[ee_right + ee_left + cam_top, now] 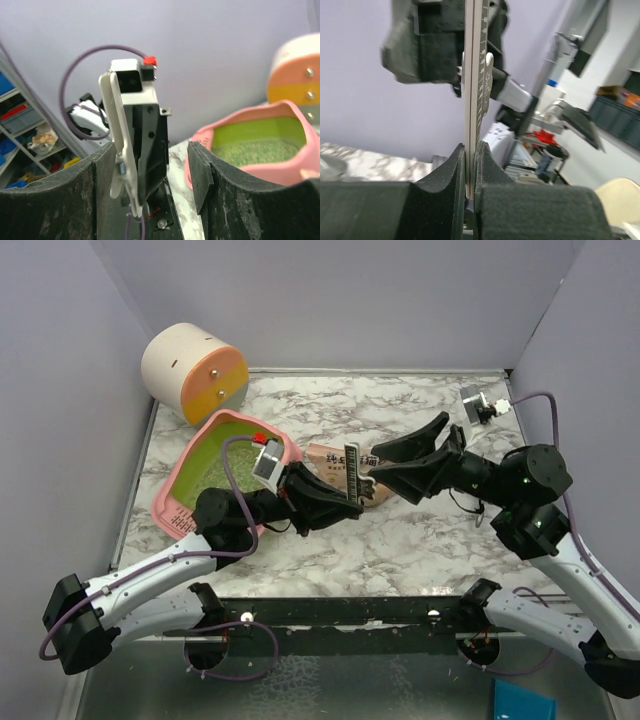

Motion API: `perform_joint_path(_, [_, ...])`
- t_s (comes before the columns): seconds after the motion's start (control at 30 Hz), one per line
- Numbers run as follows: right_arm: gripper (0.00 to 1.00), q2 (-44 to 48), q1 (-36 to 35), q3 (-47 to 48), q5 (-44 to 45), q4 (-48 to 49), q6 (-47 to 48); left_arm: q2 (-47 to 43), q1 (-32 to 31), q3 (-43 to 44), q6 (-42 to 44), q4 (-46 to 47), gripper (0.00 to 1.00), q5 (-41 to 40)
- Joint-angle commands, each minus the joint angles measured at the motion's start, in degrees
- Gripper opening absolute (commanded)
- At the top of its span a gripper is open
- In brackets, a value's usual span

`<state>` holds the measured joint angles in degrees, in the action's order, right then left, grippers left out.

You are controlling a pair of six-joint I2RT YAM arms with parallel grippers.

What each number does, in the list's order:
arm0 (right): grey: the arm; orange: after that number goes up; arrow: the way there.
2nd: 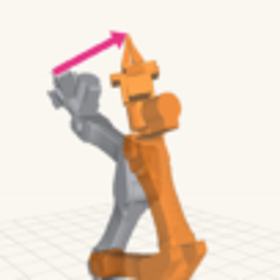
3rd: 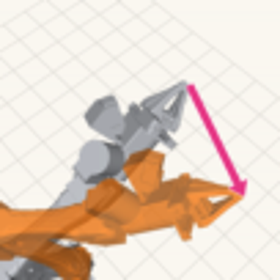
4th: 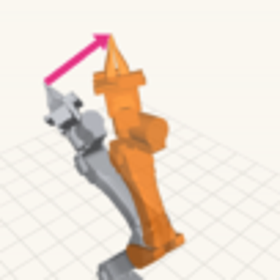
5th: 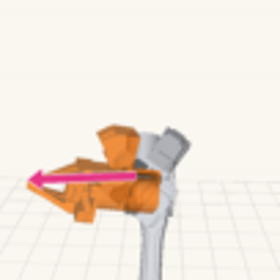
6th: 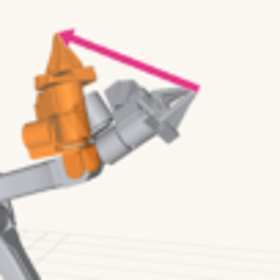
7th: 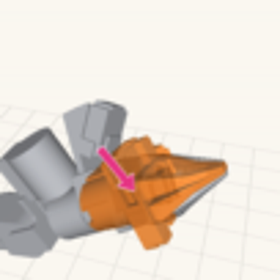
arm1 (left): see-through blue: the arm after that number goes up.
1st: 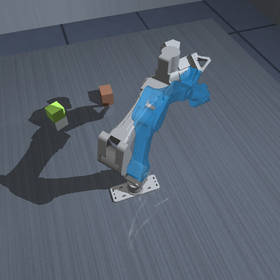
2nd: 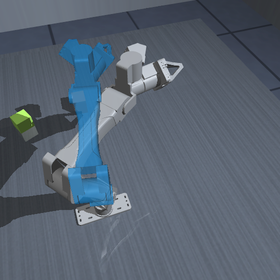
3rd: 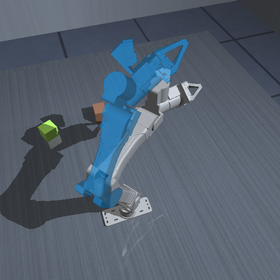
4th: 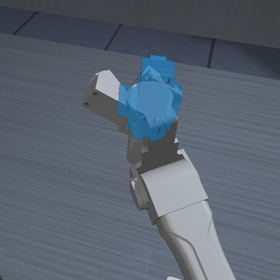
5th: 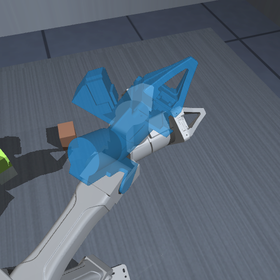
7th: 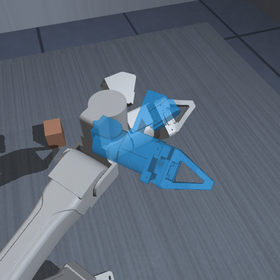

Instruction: Fill the litter box with clean litter

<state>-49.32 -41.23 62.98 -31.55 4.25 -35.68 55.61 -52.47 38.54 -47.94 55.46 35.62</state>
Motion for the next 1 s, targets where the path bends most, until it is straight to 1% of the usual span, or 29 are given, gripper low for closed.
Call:
perform_joint_path(0.0, [0.59,0.5,-0.1,-4.0,7.8,-8.5,2.9,0.2,0.2,1.5,8.8,-12.8,0.0,-12.0])
perform_joint_path(0.07, [0.59,0.5,-0.1,-4.3,7.4,-8.6,3.5,0.8,0.2,2.1,9.4,-14.3,0.0,-12.4])
perform_joint_path(0.2, [0.53,0.8,-0.1,-4.2,7.6,-9.2,4.7,0.1,0.1,2.0,11.0,-16.7,0.0,-15.6])
perform_joint_path(0.33, [0.54,2.8,-0.1,-4.2,10.3,-11.0,5.7,-1.6,0.1,1.9,12.8,-19.2,0.0,-18.6])
perform_joint_path(0.43, [0.54,5.0,-0.1,-5.5,11.8,-10.4,6.3,-2.5,0.1,1.6,13.1,-20.2,0.0,-20.2])
perform_joint_path(0.5, [0.54,5.9,-0.1,-6.1,10.9,-9.6,6.7,-2.8,0.1,1.2,12.9,-20.4,0.0,-21.6])
perform_joint_path(0.6, [0.52,6.2,-0.1,-7.1,6.7,-7.7,7.4,-3.4,0.1,0.7,12.3,-20.3,0.0,-23.1])
perform_joint_path(0.77, [0.52,4.6,-0.1,-7.9,0.8,-4.5,7.7,-2.5,0.2,1.1,11.9,-20.3,0.0,-22.4])
perform_joint_path(0.87, [0.51,3.0,-0.1,-7.4,0.5,-4.7,8.8,-2.2,0.1,1.3,11.9,-20.3,0.0,-21.8])
perform_joint_path(0.97, [0.51,1.9,-0.1,-6.8,2.0,-5.2,9.4,-2.3,0.1,1.4,11.9,-20.2,0.0,-21.3])
